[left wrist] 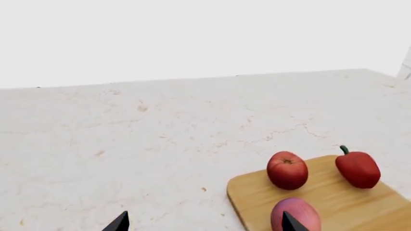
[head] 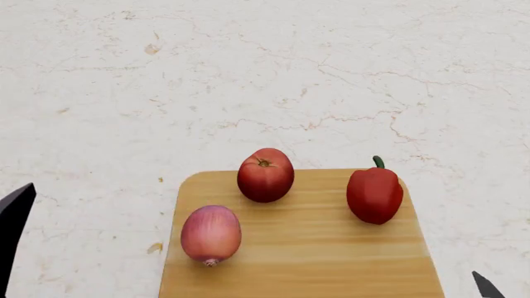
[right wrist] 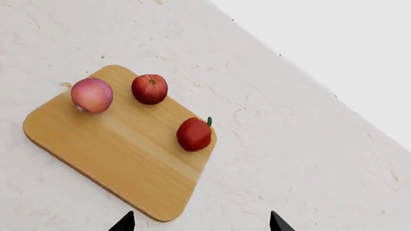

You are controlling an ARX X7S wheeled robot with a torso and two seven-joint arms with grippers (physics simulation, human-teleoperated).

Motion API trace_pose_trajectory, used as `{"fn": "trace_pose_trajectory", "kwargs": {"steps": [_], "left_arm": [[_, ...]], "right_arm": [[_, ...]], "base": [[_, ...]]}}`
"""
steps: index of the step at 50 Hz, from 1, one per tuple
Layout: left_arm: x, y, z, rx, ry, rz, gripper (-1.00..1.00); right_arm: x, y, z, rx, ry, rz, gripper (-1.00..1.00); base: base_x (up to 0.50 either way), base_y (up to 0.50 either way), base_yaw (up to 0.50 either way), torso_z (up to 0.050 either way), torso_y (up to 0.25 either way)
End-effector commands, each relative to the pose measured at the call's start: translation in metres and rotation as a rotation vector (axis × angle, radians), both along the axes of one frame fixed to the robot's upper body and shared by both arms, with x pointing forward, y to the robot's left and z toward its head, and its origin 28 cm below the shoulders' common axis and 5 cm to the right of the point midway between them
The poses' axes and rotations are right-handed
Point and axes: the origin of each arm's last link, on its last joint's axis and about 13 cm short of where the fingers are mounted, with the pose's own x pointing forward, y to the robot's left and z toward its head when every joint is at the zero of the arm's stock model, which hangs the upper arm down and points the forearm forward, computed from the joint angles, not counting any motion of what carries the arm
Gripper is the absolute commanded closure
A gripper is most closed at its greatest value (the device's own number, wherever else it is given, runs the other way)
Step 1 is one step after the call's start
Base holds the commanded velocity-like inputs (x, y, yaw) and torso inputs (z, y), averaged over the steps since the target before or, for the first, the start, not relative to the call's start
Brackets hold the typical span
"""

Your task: Place the avocado, onion, tomato and bell pepper on the cutting board.

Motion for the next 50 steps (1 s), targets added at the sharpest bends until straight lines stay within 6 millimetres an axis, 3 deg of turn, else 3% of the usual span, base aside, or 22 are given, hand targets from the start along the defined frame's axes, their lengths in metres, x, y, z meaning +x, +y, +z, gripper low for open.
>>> {"fn": "trace_pose_trajectory", "kwargs": {"steps": [1, 20, 50], "left_arm": [[-0.001, -0.003, 0.005, -0.004, -0.047, -0.047, -1.0], [0.002, -0.006, 0.006, -0.012, -0.054, -0.056, -1.0], [0.006, -0.001, 0.004, -0.01, -0.053, -0.027, -1.0]], "right_arm": [[0.001, 0.004, 0.002, -0.057, 0.052, 0.065, -1.0], [-0.003, 0.002, -0.017, -0.091, 0.185, 0.115, -1.0], [-0.009, 0.01, -0.015, -0.084, 0.256, 0.348, -1.0]], "base": [[0.0, 0.0, 0.0, 0.0, 0.0], [0.0, 0.0, 0.0, 0.0, 0.0], [0.0, 0.0, 0.0, 0.0, 0.0]]}}
